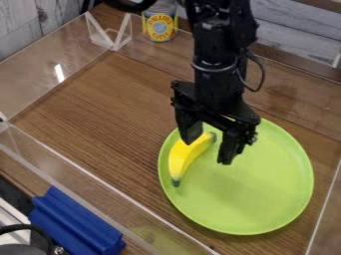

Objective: Remove the banana from inside the green plate and put it on the table

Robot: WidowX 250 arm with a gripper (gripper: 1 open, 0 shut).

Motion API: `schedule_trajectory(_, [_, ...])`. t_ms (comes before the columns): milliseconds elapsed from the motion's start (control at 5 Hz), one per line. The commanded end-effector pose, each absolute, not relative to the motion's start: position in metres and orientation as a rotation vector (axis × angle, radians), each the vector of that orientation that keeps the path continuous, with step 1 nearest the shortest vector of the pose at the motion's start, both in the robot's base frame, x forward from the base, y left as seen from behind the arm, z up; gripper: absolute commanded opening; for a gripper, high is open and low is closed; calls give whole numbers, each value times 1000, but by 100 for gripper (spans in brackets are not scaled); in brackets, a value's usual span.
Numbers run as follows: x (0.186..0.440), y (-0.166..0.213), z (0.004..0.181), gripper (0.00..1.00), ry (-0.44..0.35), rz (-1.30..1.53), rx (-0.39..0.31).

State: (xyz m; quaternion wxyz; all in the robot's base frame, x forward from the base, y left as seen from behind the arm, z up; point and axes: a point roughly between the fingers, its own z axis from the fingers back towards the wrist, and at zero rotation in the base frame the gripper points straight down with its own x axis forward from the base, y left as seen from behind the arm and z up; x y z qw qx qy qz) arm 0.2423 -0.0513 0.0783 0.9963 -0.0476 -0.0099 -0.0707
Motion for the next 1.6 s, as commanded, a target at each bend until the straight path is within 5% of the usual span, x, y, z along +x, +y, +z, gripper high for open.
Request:
schedule_trajectory(0, [244,-49,78,100,-39,-141,-97])
schedule_trajectory(1400, [229,-34,64,100,-22,-124,-99])
